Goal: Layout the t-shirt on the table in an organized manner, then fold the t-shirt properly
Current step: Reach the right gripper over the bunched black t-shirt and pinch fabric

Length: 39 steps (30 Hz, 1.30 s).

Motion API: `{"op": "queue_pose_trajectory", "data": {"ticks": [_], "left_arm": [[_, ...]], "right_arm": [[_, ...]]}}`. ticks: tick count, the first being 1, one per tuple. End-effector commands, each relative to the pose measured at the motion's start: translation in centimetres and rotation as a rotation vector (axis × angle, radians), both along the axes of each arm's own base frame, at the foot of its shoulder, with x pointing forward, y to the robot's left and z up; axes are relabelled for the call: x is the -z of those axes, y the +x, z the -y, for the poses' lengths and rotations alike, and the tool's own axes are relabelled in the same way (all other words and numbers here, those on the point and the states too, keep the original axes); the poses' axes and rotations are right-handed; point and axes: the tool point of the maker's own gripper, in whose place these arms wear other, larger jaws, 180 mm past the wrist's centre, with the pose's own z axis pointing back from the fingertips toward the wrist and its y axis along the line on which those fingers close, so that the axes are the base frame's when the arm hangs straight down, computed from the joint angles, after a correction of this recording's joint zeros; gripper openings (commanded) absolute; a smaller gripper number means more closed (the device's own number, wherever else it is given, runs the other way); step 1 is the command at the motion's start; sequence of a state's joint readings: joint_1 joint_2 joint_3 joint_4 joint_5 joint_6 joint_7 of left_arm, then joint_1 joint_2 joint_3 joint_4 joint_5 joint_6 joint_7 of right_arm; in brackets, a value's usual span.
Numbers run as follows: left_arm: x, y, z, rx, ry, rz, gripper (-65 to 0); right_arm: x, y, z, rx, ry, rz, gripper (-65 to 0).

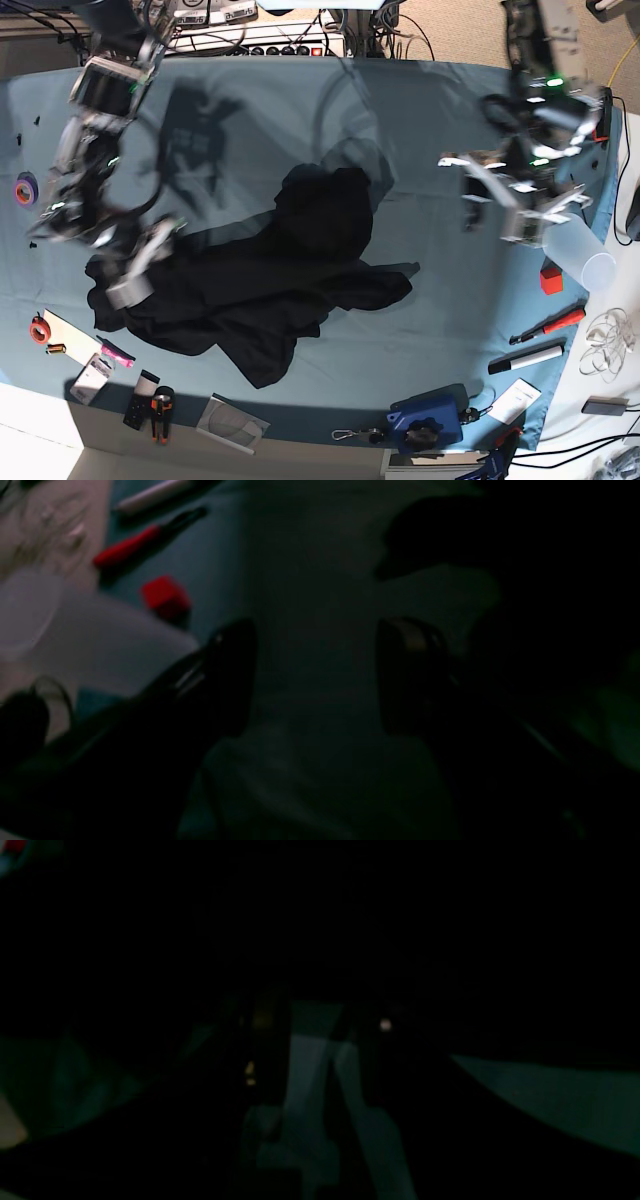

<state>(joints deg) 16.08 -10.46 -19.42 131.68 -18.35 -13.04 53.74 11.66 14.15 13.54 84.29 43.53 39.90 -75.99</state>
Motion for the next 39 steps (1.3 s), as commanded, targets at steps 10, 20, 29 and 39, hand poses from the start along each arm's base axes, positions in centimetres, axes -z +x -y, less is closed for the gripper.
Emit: {"op": "queue_pose_trajectory", "data": {"ticks": [10,20,29,39], "left_arm": [[-1.5,-0.3,-1.0,0.010,-0.029,0.049,-29.2],[-1.5,-0.3,-0.9,0.013,-0.035,0.051,-29.2],[-1.5,-0.3,-0.9,0.013,-0.037,0.052,-29.2],[-1.9,-0.3,-0.1,0.037,-0.086,0.064,-29.2]], "right_arm": [[3.8,-2.5,-9.7,-0.309,-0.104,0.036,-42.7],[-0.2,-2.9,-16.9,-0.532,-0.388,0.340,-42.8],[-0.4,-2.4,-18.2,-0.516,-0.519,0.449,-42.8],[1.1,-1.7,-17.8,-0.465,-0.495,0.420,-65.0]]}}
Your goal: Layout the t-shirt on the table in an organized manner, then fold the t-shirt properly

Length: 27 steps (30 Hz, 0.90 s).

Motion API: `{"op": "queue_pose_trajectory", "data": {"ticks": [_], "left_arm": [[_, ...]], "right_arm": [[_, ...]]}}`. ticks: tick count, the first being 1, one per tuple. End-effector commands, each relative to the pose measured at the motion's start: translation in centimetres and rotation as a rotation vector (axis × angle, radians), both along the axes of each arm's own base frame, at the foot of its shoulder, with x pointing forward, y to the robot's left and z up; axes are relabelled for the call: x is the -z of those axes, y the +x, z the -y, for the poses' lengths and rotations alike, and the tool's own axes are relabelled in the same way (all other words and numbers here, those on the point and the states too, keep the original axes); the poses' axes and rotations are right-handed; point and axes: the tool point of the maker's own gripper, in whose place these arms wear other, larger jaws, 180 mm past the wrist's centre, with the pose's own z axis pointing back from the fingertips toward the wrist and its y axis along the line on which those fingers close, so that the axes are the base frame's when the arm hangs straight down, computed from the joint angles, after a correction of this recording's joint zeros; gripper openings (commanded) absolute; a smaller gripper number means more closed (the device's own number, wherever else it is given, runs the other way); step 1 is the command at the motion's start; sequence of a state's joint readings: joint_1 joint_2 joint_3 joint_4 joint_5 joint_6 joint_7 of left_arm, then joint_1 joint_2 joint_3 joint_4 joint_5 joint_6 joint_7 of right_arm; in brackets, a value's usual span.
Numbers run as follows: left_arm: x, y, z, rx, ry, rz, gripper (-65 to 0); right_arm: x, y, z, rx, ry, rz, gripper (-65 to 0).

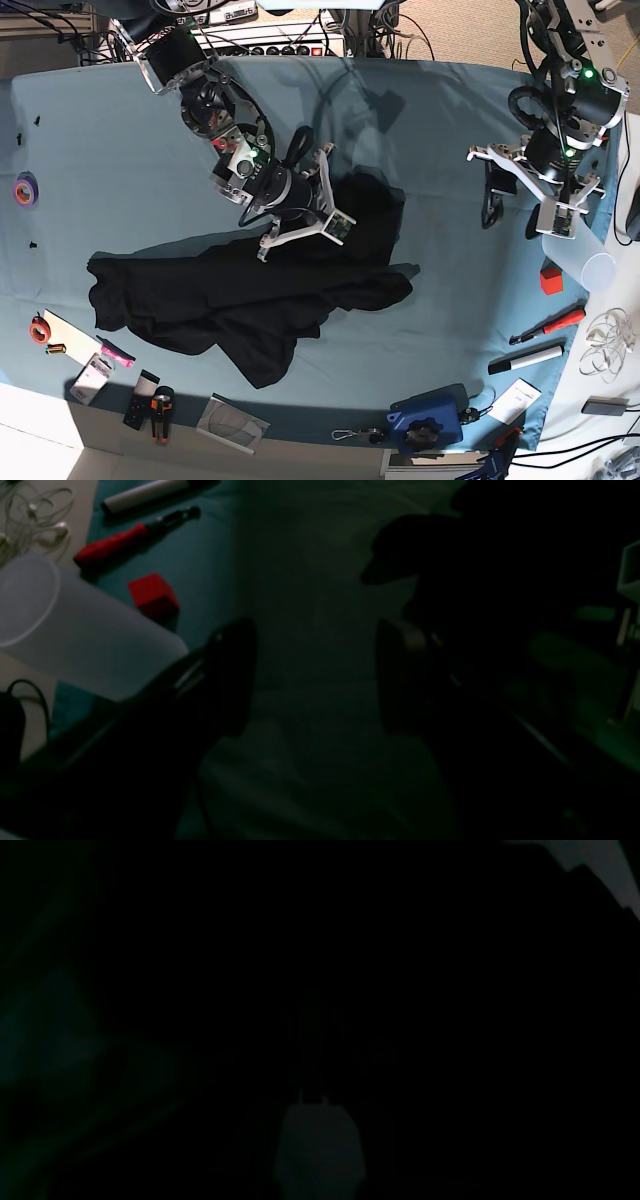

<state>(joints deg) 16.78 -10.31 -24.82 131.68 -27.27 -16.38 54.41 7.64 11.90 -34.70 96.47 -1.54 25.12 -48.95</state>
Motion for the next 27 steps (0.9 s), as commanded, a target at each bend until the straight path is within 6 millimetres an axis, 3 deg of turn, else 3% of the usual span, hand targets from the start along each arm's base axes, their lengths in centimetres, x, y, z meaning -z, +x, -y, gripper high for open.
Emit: {"op": "queue_pose_trajectory", "data": {"ticks": [1,4,8,10,13,17,24,27], "left_arm": [[-1.2,0.3,0.1,0.007,-0.001,0.048,-29.2],[-1.2,0.3,0.1,0.006,-0.001,0.049,-29.2],[-1.3,0.3,0.1,0.006,-0.002,0.055,-29.2],[-1.3,0.3,0.1,0.006,-0.002,0.054,-29.2],[-1.3,0.3,0.1,0.009,-0.001,0.055,-29.2],[-1.3,0.3,0.1,0.009,-0.001,0.055,-29.2],[-1.2,0.3,0.2,0.012,-0.001,0.053,-29.2],[-1.4,0.0,1.7,0.106,0.003,0.066,-29.2]], "right_arm": [[-1.9,1.3,-0.6,0.011,0.042,0.058,-65.0],[-4.0,1.7,-0.8,0.054,0.072,0.098,-65.0],[-9.5,2.3,-0.1,0.113,0.123,0.214,-65.0],[-11.7,2.3,0.9,0.152,0.166,0.268,-65.0],[-13.3,2.0,3.2,0.232,0.211,0.301,-65.0],[-13.6,1.0,6.8,0.338,0.263,0.283,-65.0],[-10.8,-2.1,14.6,0.571,0.264,0.167,-65.0],[-9.9,-3.7,18.6,0.690,0.262,0.142,-65.0]]}}
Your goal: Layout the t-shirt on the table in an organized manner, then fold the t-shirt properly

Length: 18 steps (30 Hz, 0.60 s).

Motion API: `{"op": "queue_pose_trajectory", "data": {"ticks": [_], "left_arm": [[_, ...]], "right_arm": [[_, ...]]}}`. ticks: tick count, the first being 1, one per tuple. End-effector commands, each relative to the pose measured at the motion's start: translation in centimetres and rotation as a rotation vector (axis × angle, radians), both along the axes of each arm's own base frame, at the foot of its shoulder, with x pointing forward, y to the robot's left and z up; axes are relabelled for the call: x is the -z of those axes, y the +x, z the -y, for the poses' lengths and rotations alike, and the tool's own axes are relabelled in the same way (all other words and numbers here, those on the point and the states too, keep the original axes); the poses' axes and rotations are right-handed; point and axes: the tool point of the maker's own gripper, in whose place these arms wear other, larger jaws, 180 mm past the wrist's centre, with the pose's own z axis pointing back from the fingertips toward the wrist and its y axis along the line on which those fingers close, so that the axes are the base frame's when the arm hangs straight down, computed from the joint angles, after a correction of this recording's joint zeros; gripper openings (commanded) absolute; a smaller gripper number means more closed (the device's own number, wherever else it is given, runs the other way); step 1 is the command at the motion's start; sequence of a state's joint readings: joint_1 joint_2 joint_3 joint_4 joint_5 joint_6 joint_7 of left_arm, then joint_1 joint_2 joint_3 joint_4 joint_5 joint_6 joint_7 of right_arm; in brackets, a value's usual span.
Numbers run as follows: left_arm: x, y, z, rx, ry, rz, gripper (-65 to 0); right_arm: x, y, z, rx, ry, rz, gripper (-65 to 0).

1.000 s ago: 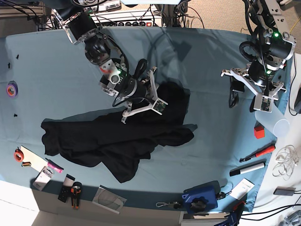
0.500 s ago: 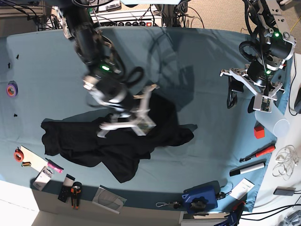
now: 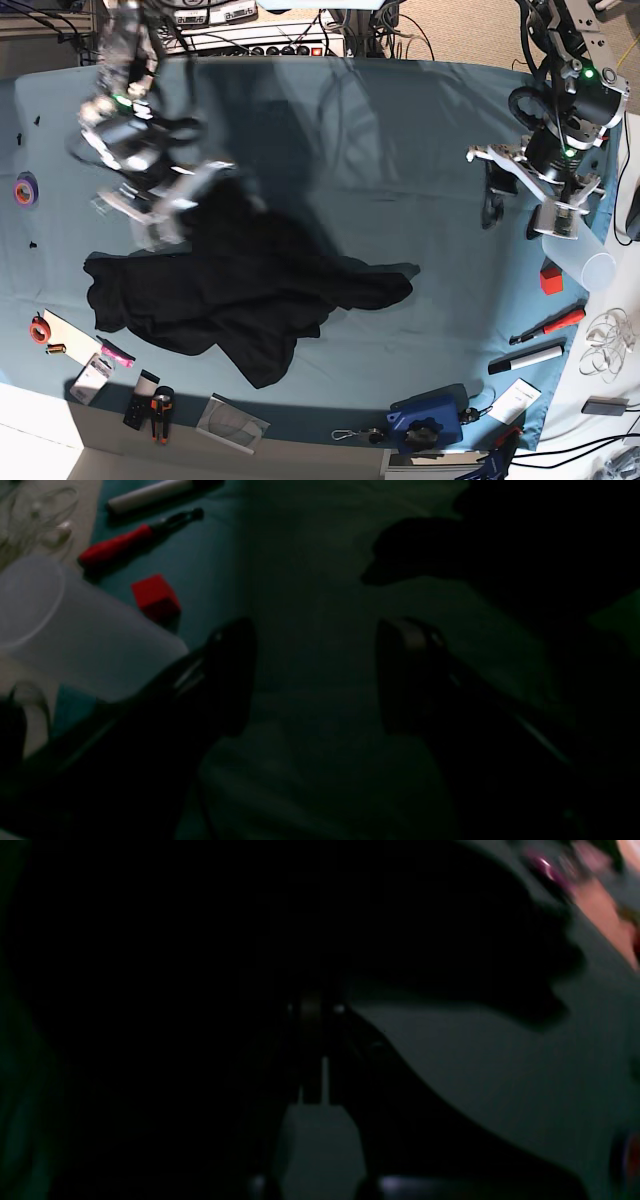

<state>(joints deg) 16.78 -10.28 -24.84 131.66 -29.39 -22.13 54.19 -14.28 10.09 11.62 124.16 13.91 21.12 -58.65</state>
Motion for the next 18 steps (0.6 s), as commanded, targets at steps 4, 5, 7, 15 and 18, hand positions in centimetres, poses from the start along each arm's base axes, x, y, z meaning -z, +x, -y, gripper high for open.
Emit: {"op": "queue_pose_trajectory", "data": {"ticks": [4,5,7,15,18], "left_arm": [[-2.0,-0.5,2.9,0.168,-0.043,0.086,-29.2],[-2.2,-0.7,3.4,0.203,-0.049,0.097,-29.2],[-2.1,-0.9,4.0,0.245,-0.061,0.105,-29.2],[3.8,-1.9,10.0,0.486,-0.053,-0.028,-29.2],[5.0,-1.6,13.1,0.555,0.007,-0.016,-29.2]], "right_arm": [[-1.1,-2.0,4.8,0.139,0.039,0.032,-65.0],[-1.2,-2.6,6.1,0.177,0.043,0.034,-65.0],[-1.7,-3.8,8.6,0.249,0.050,0.047,-65.0],[-2.6,-5.9,10.8,0.297,0.102,0.062,-65.0],[-2.2,-6.0,10.4,0.300,0.119,0.058,-65.0]]}}
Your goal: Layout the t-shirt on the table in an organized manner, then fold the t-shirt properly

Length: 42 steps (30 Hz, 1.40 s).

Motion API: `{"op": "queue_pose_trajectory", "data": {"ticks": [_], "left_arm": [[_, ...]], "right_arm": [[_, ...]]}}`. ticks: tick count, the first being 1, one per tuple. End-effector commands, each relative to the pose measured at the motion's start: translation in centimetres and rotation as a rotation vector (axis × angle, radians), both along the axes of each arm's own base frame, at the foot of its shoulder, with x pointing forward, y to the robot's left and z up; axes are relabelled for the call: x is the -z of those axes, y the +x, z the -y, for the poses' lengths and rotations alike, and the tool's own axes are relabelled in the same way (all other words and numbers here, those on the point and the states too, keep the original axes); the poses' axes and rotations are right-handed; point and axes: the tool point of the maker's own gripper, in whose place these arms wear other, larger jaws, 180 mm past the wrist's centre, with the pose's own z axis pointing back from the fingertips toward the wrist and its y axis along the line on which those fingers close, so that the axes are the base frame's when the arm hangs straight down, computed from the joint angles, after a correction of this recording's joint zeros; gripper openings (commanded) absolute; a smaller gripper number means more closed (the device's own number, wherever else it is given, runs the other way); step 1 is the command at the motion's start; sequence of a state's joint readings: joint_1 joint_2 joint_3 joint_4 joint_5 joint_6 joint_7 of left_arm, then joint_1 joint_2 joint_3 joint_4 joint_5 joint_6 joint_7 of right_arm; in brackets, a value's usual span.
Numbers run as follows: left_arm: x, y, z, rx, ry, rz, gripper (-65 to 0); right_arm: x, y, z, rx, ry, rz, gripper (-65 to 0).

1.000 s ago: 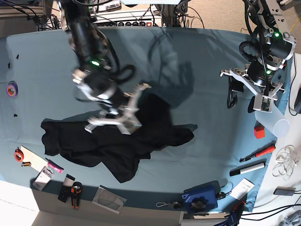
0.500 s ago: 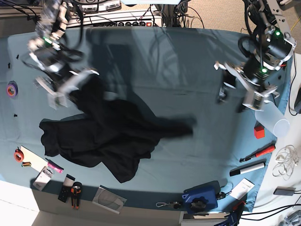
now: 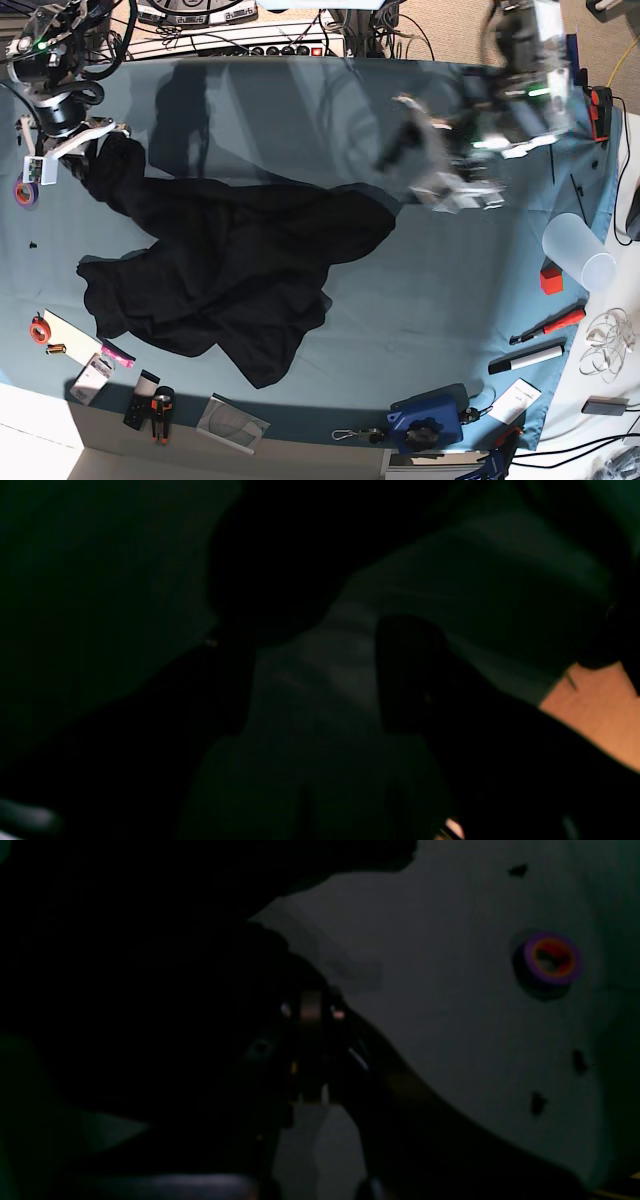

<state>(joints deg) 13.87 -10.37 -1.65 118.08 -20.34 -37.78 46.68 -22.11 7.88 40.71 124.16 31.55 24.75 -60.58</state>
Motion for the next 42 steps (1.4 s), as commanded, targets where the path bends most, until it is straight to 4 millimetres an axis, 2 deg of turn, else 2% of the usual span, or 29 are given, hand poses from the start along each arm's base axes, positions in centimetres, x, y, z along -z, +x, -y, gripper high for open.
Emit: {"op": "queue_pose_trajectory", "data": {"ticks": [1,3,6,10,15,20,25,30,37,42], "left_arm": [[-1.6,0.9,1.1,0.006,-0.035,0.062,-29.2],[-1.6,2.2,2.0,-0.046,-0.028,0.061,-29.2],[-0.4,4.5,1.6,-0.205,-0.005,-0.026,-29.2],[2.0,6.6,0.6,-0.309,0.026,-0.139,-29.2],[5.5,7.4,-0.5,-0.371,-0.027,-0.313,-29.2],[6.9,7.6,-1.8,-0.388,-0.127,-0.400,-29.2],[7.6,8.3,-2.8,-0.426,-0.190,-0.452,-32.9],[8.3,8.3,-2.9,-0.426,-0.177,-0.485,-32.9],[6.2,9.6,-1.7,-0.346,-0.212,-0.458,-32.9],[6.3,11.0,-3.5,-0.420,-0.122,-0.420,-32.9]], "right_arm": [[-1.1,0.4,-0.2,-0.013,-0.012,0.041,-65.0],[-0.8,0.3,-0.2,-0.012,-0.009,0.028,-65.0],[-0.6,0.1,-0.2,-0.016,-0.010,0.010,-65.0],[-0.4,0.0,-0.3,-0.026,-0.014,-0.005,-65.0],[-0.4,0.0,-0.4,-0.026,-0.013,-0.004,-65.0],[-0.4,0.0,-0.4,-0.027,-0.014,-0.003,-65.0],[-0.4,0.0,-0.4,-0.028,-0.014,-0.005,-65.0],[-0.2,-0.1,-0.4,-0.029,-0.014,-0.016,-65.0],[-0.2,-0.2,-0.4,-0.029,-0.014,-0.019,-65.0],[-0.2,-0.2,-0.6,-0.046,-0.021,-0.021,-65.0]]}}
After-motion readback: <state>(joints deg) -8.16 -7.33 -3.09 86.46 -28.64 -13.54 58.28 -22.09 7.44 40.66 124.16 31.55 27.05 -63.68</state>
